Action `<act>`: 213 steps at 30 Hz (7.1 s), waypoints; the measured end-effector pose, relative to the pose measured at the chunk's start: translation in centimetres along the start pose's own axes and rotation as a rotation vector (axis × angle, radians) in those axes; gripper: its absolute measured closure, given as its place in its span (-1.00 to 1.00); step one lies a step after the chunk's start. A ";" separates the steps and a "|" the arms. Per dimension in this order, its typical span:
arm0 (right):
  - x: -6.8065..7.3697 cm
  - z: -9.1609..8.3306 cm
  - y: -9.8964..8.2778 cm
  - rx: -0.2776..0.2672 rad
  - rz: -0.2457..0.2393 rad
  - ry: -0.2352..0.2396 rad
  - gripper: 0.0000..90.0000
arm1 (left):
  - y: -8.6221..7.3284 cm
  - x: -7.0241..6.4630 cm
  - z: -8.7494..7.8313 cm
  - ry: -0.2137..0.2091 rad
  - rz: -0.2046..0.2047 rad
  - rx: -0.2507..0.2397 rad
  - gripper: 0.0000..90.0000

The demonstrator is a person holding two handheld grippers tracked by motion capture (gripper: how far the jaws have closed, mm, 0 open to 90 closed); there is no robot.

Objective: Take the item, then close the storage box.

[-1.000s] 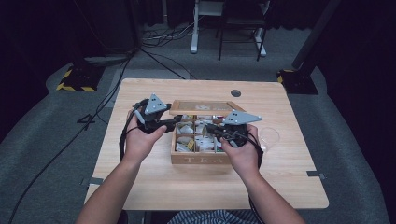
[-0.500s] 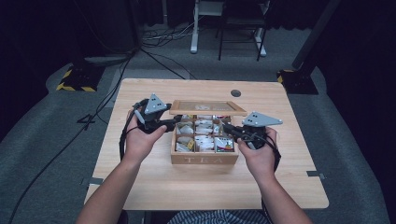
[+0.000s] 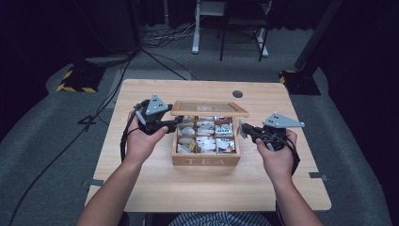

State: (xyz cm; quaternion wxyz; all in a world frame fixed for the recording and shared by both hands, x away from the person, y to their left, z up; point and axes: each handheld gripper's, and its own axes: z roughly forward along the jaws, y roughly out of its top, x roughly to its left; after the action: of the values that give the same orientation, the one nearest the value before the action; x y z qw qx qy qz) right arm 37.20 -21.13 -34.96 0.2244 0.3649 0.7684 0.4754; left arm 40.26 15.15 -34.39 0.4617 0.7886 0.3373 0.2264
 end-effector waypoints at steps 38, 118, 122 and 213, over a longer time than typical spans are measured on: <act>-8.3 -2.0 -4.5 0.108 0.115 -0.225 1.00 | 0.0 -0.2 0.3 0.022 0.013 0.011 -0.03; -15.3 -3.9 -14.0 0.311 0.312 -0.358 -0.17 | -0.3 -0.7 0.2 0.032 0.026 0.032 -0.03; -15.2 -3.4 -14.6 0.321 0.297 -0.339 -0.23 | -0.5 -0.9 0.2 0.035 0.032 0.040 -0.04; -15.9 0.2 -17.1 0.282 0.229 -0.344 -0.73 | -4.7 -4.3 0.4 0.055 -0.109 0.272 0.19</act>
State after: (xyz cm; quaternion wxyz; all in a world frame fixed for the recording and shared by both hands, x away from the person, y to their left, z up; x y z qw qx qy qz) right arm 41.41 -38.13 -50.39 0.2435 0.5529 0.7312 0.3167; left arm 36.13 13.40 -38.90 0.3530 0.8178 0.4196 0.1746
